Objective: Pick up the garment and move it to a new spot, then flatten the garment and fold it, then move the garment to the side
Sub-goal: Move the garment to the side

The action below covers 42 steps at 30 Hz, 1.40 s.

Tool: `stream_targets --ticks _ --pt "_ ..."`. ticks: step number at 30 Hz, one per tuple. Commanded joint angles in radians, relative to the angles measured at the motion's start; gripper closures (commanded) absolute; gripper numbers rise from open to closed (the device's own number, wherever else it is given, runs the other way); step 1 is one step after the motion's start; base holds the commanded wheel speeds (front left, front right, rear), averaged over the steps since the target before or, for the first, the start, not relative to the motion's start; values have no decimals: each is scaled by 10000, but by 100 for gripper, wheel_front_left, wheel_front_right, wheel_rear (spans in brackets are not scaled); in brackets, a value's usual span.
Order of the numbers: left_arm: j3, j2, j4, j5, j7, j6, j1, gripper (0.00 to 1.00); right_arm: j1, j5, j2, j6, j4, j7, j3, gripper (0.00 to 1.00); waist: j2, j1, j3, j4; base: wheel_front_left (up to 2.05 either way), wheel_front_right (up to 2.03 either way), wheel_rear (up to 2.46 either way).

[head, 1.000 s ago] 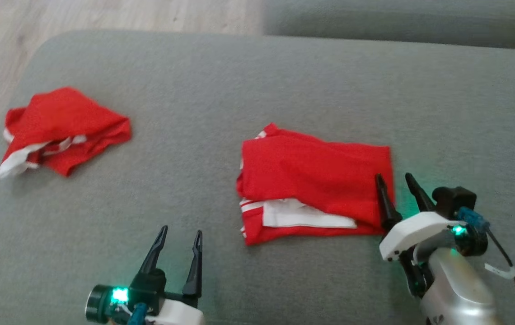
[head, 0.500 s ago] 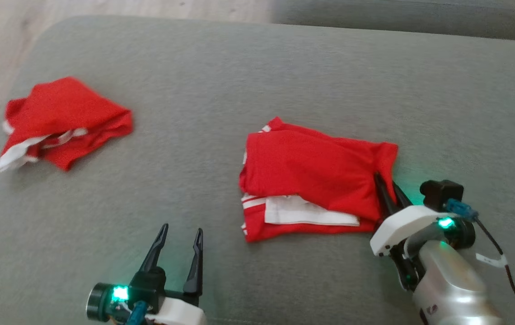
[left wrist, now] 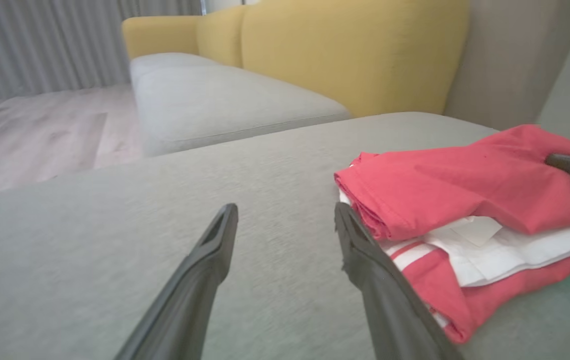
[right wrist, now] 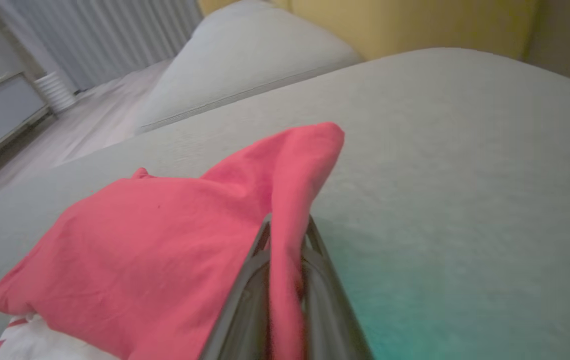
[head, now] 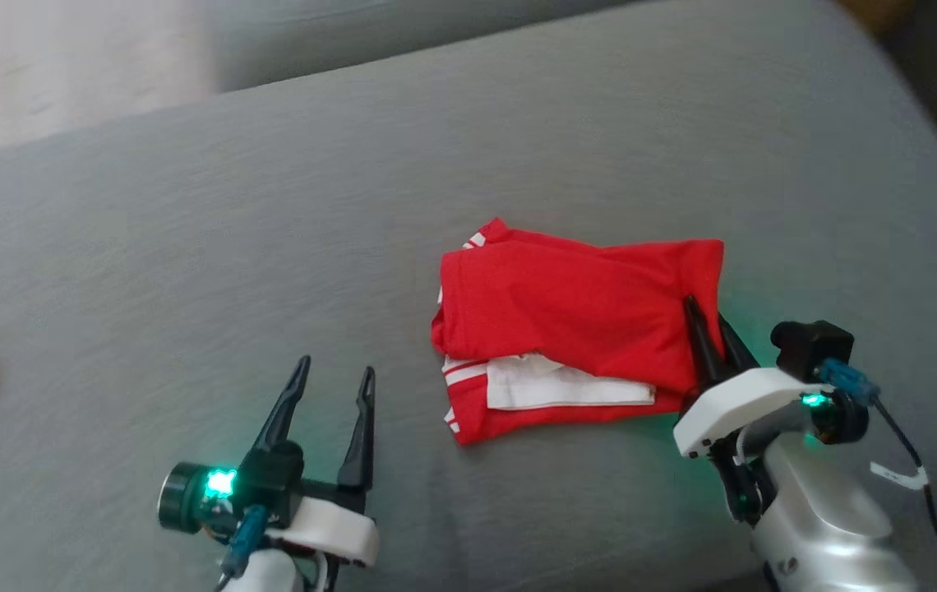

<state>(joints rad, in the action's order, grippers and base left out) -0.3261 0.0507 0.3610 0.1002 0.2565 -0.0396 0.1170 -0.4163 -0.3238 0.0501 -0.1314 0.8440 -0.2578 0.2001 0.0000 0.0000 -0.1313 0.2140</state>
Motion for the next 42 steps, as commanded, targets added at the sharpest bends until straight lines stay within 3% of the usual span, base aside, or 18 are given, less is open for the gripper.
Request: stream_targets --ticks 1,5,8,19,25,34,35,36,40,42 --pt "218 -5 -207 -93 53 28 380 0 -18 -167 1 7 -398 -39 361 100 0 0 -164 2152 0 0 0" --pt "101 -5 -128 -107 53 80 490 0 47 -295 1 7 -561 -39 474 100 0 0 -343 2860 0 0 0" --pt "32 -5 -58 -151 53 128 557 0 -2 48 1 7 -687 -39 445 100 0 0 -477 3003 0 0 0" --pt "-8 20 229 -535 53 280 677 0 -1641 1599 543 7 -406 -39 -360 100 0 0 -1122 1867 0 0 0" --pt "27 94 180 -715 53 368 861 0 -3281 2828 1866 7 712 -39 -1880 100 0 0 -1720 773 0 0 0" --pt "52 103 37 -802 53 376 1208 0 -4460 5226 3575 7 1934 -9 -5294 100 0 0 -2292 -273 0 0 0" --pt "54 99 33 -797 53 363 1226 0 -4481 5539 3648 7 1967 41 -5637 67 0 0 -2305 -333 0 0 0" --pt "59 96 30 -792 53 350 1237 0 -4504 5787 3654 7 1956 60 -6018 0 0 0 -2322 -371 0 0 0" --pt "107 83 14 -753 53 290 1234 0 -4517 6595 3380 7 1520 -10 -7228 0 0 0 -2241 -482 0 0 0" --pt "173 78 -10 -721 53 238 1202 0 -4584 6708 2993 7 1115 -29 -7252 0 0 0 -2113 -531 0 0 0"
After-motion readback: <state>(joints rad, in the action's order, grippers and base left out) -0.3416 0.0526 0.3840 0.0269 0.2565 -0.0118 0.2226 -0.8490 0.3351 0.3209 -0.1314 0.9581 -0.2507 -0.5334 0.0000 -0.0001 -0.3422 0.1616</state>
